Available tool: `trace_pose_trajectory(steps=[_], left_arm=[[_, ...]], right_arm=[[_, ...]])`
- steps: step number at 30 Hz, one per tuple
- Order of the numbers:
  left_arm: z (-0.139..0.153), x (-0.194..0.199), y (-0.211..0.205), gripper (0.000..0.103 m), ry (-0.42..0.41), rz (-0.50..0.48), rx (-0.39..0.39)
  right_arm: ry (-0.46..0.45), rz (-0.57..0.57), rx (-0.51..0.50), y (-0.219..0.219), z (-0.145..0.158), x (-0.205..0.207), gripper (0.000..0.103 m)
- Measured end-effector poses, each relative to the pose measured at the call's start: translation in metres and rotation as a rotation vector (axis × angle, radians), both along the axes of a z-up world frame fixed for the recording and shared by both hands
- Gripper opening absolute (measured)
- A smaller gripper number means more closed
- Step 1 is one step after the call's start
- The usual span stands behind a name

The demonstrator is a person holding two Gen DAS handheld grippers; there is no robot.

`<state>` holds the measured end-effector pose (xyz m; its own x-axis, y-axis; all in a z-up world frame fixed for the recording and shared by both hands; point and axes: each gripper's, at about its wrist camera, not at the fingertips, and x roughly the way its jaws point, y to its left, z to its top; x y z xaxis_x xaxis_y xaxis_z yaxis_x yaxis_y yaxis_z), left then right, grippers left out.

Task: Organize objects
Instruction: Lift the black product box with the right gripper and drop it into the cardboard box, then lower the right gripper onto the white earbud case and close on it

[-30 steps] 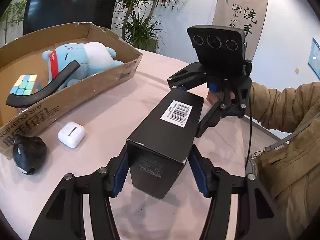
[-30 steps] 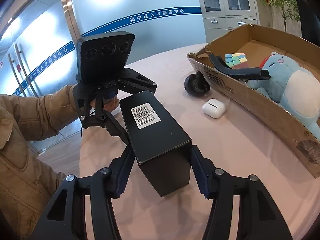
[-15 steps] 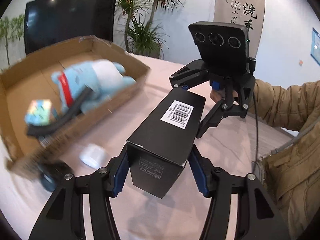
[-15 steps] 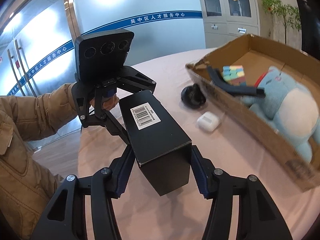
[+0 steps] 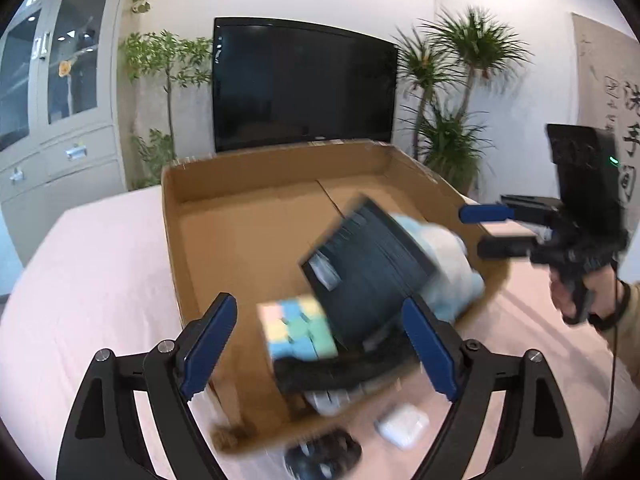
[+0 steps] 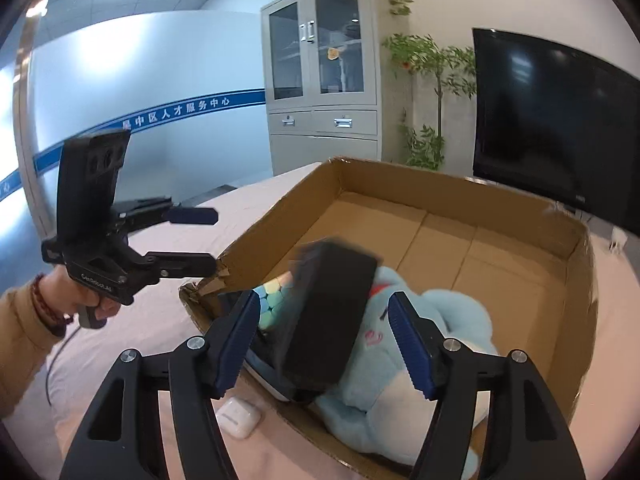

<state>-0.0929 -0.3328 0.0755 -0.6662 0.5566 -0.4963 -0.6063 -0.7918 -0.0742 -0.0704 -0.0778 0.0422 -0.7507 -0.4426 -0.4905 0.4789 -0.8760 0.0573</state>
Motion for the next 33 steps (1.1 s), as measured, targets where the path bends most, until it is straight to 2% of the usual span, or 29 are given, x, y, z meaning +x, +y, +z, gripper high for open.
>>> trace_pose_trajectory(steps=[2,4,5,7,9,11,12,14,15,20,24,26,30,32,33], left_arm=[[-0.017,0.018,-0.010,0.086,-0.014,-0.033,-0.013],[-0.034,0.038,-0.012,0.087,-0.057,-0.090,-0.005],[-0.039,0.047,-0.012,0.088,-0.072,-0.111,-0.004],[-0.054,0.070,-0.004,0.089,-0.115,-0.186,-0.025],[-0.065,0.085,0.014,0.089,-0.137,-0.250,-0.089],[-0.081,0.094,0.037,0.089,-0.157,-0.302,-0.171],[-0.087,0.094,0.046,0.089,-0.171,-0.317,-0.196],[-0.100,0.091,0.064,0.089,-0.189,-0.322,-0.253],[-0.104,0.086,0.069,0.089,-0.195,-0.314,-0.266],[-0.113,0.056,0.069,0.090,-0.274,-0.241,-0.224],[-0.115,0.059,0.073,0.092,-0.274,-0.270,-0.245],[-0.116,0.063,0.076,0.097,-0.282,-0.295,-0.254],[-0.115,0.086,0.075,0.098,-0.304,-0.383,-0.216],[-0.113,0.108,0.073,0.098,-0.317,-0.442,-0.202],[-0.112,0.122,0.071,0.098,-0.324,-0.475,-0.195]], right_arm=[[-0.012,0.009,-0.029,0.007,-0.009,0.011,0.071],[-0.096,0.069,-0.096,0.015,-0.034,0.032,0.074],[-0.096,0.069,-0.096,0.015,-0.034,0.032,0.075],[-0.169,0.128,-0.135,0.012,-0.051,0.038,0.077],[-0.266,0.203,-0.149,0.000,-0.069,0.040,0.077],[-0.359,0.244,-0.110,-0.022,-0.091,0.035,0.077],[-0.407,0.248,-0.072,-0.038,-0.106,0.033,0.077],[-0.436,0.243,-0.065,-0.043,-0.114,0.027,0.077],[-0.479,0.228,-0.063,-0.054,-0.125,0.017,0.077],[-0.508,0.201,-0.049,-0.064,-0.138,-0.004,0.077],[-0.506,0.217,-0.026,-0.078,-0.142,-0.007,0.077],[-0.506,0.222,-0.024,-0.080,-0.142,-0.005,0.079],[-0.533,0.257,-0.051,-0.073,-0.142,0.013,0.079],[-0.566,0.308,-0.091,-0.062,-0.143,0.040,0.079],[-0.566,0.308,-0.091,-0.062,-0.143,0.040,0.079]])
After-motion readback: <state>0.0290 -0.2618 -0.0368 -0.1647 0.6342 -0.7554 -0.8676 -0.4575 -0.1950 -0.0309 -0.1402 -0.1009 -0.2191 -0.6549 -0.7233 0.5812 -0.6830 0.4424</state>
